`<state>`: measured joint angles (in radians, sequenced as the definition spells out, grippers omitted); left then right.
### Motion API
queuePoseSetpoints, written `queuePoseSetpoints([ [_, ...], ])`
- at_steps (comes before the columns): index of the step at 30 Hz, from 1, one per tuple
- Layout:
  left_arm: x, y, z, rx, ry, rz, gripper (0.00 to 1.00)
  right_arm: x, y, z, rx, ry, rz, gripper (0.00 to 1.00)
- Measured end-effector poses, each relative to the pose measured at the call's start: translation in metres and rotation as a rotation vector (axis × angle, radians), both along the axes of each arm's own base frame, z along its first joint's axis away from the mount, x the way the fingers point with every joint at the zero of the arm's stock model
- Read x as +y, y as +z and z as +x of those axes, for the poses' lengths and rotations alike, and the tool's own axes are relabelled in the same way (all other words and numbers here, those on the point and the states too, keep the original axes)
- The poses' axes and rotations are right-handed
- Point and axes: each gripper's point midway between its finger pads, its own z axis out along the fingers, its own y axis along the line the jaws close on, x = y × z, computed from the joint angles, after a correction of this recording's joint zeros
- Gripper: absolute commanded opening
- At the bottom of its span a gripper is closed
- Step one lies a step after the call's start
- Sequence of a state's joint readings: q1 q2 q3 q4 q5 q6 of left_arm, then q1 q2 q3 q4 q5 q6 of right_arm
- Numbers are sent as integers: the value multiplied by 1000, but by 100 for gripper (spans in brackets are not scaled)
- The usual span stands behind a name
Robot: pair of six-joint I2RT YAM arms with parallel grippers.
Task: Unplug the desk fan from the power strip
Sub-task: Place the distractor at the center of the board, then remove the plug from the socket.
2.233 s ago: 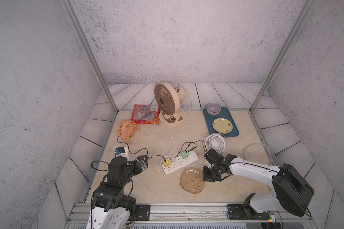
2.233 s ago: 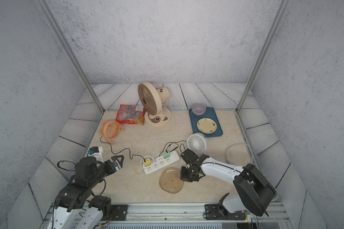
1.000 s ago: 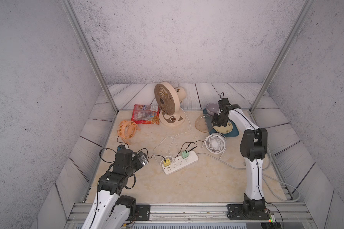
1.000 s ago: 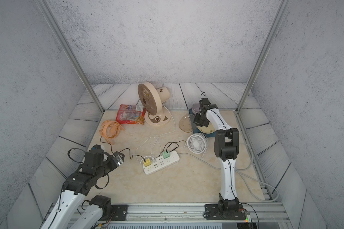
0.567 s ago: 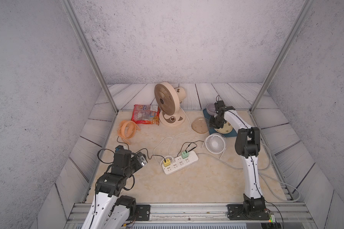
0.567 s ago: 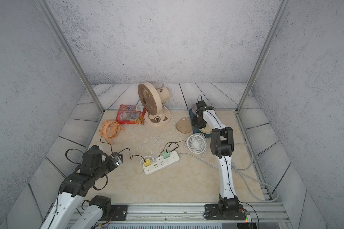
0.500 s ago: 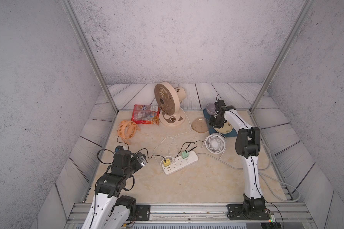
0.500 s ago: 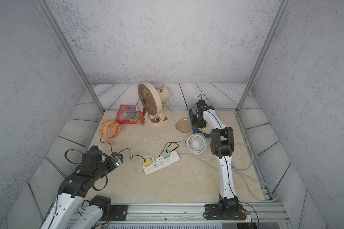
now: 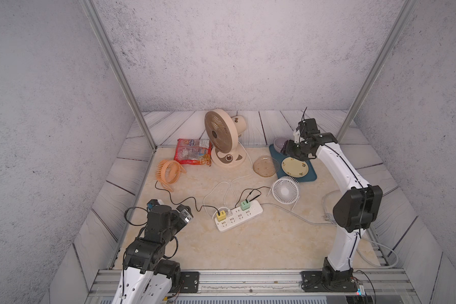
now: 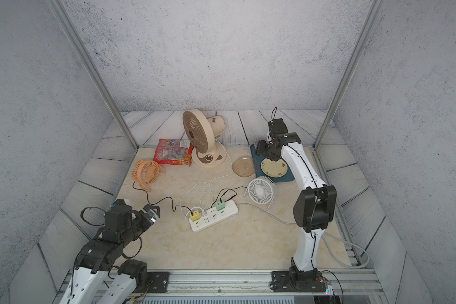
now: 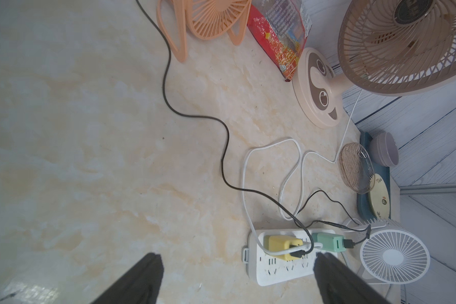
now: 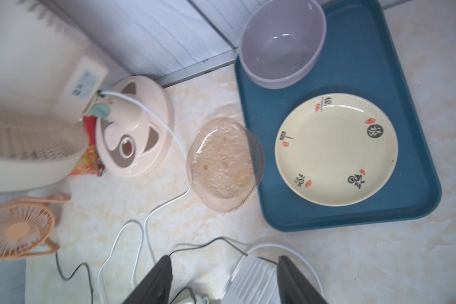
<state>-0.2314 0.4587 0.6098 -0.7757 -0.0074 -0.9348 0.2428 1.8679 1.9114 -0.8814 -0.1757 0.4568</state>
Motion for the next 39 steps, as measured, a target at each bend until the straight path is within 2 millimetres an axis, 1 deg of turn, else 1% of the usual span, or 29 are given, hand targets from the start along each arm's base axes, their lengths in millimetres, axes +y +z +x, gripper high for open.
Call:
queuePoseSetpoints([
  [1,-1,-4,-2,7,4,-12,94,9,6,-11,-8,35,0,68],
  [3,-3,-14,-5,26,9,-39,93,29,10,-37,-9,110,-3,69],
  [5,-5,-25,-8,52,12,-64,92,48,7,-67,10,190,-15,70],
  [8,-10,-40,-13,93,14,-102,91,70,-2,-113,54,303,-40,70],
  [10,-12,-46,-15,112,15,-125,89,78,-10,-143,85,369,-61,70],
  [13,-15,-56,-18,142,21,-155,87,79,-26,-183,129,434,-83,71],
  [15,-17,-63,-21,165,27,-174,86,79,-37,-204,153,465,-89,71],
  [18,-20,-73,-23,192,33,-201,83,87,-56,-230,184,523,-96,72],
  [21,-23,-78,-25,210,24,-217,82,113,-70,-250,188,620,-106,71],
  [23,-26,-77,-25,206,12,-226,82,127,-75,-256,188,651,-107,70],
  [26,-30,-74,-23,207,-14,-230,84,134,-81,-256,200,621,-110,70],
  [31,-42,-64,-16,188,-98,-241,85,126,-84,-239,181,488,-134,73],
  [34,-50,-53,-10,162,-154,-240,85,129,-89,-228,174,443,-154,77],
  [39,-62,-28,3,133,-243,-226,86,142,-114,-209,194,437,-205,82],
])
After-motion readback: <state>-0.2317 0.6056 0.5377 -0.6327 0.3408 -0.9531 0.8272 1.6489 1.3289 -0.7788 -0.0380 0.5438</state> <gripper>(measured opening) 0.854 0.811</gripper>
